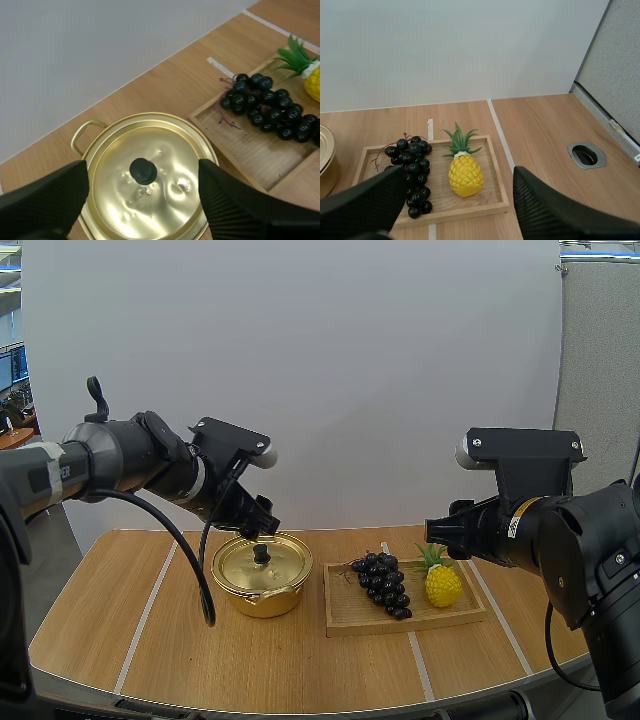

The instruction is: Open the pot, put the pineapple inside, and close it

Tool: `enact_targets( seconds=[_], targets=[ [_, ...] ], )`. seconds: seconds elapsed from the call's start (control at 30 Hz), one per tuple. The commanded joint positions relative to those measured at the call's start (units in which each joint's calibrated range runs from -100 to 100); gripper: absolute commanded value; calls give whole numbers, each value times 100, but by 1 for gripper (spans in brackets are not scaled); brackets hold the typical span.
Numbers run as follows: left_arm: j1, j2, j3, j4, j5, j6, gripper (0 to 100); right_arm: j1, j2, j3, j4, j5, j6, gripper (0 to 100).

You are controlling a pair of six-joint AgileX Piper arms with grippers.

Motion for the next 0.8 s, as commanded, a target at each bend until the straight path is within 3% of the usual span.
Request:
enact_targets(
  seconds=[0.0,0.23,0.43,0.67,0.77],
  targets=[
    [-18,340,-538,-291,597,361,100,-29,-1,-48,-62,-40,-30,100],
    [-18,1231,-1203,-235,1060,418,100,-29,-1,-48,-62,-40,-30,100],
    [-18,1901,-1233,217,979,418,100,-29,-1,-48,-62,-40,-30,100],
    [-18,2294,-1238,272,573,427,100,-29,-1,-48,-62,-40,-30,100],
    [-115,2392,-1238,433,573,410,100,-29,-1,-48,-62,-40,-30,100]
  ],
)
